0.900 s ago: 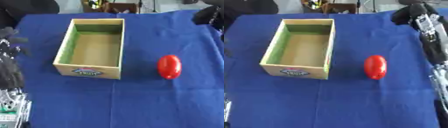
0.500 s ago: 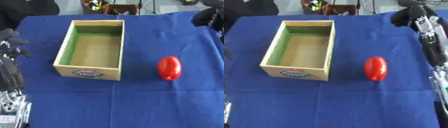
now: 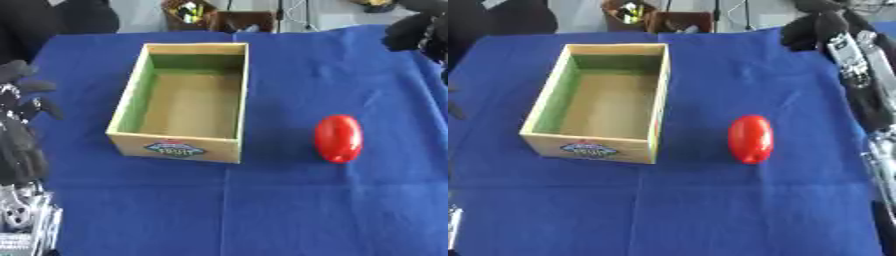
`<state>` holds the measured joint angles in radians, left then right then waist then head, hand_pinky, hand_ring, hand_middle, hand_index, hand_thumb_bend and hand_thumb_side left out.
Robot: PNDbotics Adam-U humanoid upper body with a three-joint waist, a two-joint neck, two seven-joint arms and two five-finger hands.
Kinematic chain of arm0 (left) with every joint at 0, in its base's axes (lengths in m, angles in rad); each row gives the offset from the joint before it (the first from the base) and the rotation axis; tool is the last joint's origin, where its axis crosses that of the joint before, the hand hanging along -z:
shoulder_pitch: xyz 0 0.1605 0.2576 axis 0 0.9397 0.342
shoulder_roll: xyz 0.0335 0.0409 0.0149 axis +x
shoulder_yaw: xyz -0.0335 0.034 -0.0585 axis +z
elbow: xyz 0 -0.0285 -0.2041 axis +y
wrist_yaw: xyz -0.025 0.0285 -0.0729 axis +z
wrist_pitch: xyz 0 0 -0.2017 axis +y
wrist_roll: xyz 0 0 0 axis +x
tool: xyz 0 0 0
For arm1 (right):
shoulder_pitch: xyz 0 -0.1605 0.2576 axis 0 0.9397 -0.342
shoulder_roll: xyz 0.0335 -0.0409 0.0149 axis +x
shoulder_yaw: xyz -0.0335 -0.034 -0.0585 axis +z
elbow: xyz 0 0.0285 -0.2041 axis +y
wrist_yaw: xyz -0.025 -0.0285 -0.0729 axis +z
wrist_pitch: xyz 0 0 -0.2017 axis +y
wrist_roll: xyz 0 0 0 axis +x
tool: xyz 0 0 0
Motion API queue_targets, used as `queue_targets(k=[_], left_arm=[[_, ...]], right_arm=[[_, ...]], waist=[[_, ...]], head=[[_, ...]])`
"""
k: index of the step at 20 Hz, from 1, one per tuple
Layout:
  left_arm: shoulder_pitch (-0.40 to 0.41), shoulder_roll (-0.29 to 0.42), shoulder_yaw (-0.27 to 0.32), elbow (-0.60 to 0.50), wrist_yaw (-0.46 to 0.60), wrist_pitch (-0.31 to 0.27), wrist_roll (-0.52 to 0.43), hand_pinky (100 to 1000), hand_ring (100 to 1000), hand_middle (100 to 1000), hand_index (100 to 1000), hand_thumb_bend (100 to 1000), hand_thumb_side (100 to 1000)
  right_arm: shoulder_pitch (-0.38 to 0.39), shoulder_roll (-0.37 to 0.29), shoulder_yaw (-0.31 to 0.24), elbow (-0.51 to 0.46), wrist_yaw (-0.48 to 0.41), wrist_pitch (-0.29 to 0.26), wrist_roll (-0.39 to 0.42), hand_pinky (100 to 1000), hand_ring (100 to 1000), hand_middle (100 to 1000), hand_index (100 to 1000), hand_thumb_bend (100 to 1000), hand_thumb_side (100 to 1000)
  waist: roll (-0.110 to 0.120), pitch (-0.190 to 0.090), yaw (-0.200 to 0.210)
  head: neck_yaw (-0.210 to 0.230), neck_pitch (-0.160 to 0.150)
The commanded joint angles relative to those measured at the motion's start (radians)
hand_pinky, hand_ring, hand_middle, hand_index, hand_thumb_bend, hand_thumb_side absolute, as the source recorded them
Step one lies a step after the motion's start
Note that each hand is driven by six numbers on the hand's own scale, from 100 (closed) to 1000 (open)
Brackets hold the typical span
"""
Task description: Pick up objects on the table and place them in the box.
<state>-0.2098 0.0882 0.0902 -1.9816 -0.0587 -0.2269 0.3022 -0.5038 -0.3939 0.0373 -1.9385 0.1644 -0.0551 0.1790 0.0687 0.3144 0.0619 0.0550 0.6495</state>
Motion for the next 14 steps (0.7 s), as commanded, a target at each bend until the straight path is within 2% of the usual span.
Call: queue_targets(k=[1, 9, 14], left_arm=[[0.001, 0.022, 0.005, -0.018, -0.004, 0.002, 0.000, 285, 538, 586, 686, 100, 933], [0.004, 0.023, -0.001, -0.018, -0.002, 0.003, -0.006, 285, 538, 586, 686, 100, 932], [0.006, 0.022, -0.003, -0.018, 0.001, 0.004, -0.010, 284, 538, 586, 686, 100, 932]], right_arm=[[-0.062, -0.086, 0.035, 0.017, 0.048, -0.022, 0.042, 772, 752, 713, 887, 159, 1000], [-0.232, -0.270, 0.147, 0.160, 0.167, -0.089, 0.160, 826, 796, 760, 877, 251, 1000], [-0.301, -0.303, 0.185, 0.220, 0.244, -0.126, 0.237, 846, 816, 776, 880, 295, 1000]], waist=[[-0.008, -0.025, 0.003], [-0.007, -0.027, 0.017], [-0.007, -0.027, 0.021]], head=[[-0.003, -0.004], [-0.014, -0.009], [-0.021, -0.014]])
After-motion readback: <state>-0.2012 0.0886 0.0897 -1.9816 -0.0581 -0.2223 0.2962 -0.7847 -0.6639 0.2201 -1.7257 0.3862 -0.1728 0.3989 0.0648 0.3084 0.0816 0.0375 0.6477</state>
